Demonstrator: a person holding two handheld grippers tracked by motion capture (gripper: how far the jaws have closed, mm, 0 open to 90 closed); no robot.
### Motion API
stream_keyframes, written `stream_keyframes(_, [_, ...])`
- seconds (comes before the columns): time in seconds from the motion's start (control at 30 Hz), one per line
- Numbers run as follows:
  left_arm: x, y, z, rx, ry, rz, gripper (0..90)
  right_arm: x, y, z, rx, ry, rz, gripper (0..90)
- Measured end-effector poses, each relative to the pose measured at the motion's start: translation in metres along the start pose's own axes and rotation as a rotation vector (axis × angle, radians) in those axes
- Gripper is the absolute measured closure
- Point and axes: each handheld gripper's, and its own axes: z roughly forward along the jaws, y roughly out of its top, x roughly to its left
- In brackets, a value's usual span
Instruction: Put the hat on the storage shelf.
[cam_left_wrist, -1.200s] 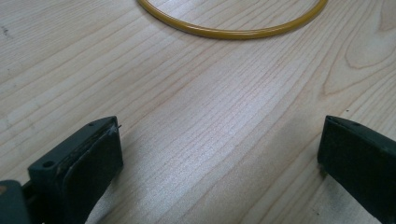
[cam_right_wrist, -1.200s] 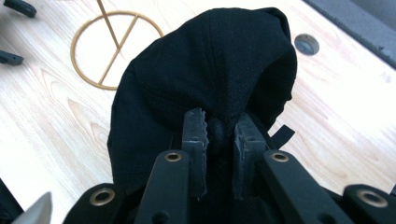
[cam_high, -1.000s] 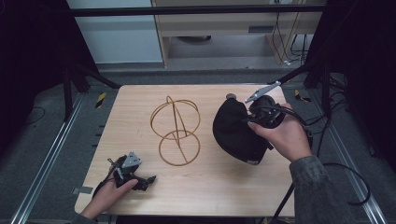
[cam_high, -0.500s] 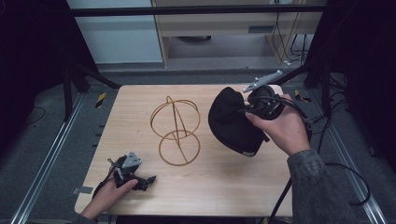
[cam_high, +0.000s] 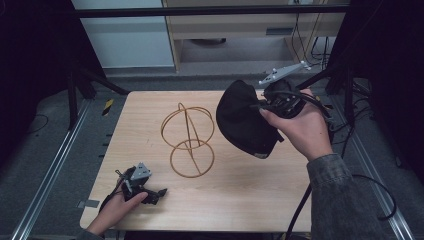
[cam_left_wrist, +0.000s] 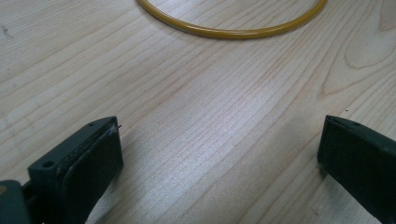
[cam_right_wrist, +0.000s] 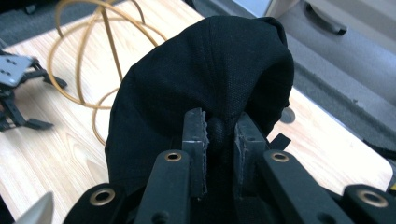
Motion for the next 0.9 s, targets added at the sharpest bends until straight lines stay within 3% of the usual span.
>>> stream_keyframes(0.17, [0.0,0.0,0.0,0.0,-0.001,0.001,0.0,0.005,0.012,-0.009,-0.037,0.006,-0.01,78.3])
stream_keyframes(0.5, [0.0,0.0,0.0,0.001,-0.001,0.002,0.0,0.008,0.022,-0.015,-0.056,0.015,-0.013,78.4])
stream_keyframes(0.9, [0.0,0.0,0.0,0.001,0.0,0.004,0.0,0.015,0.035,-0.012,-0.072,0.024,-0.022,78.5])
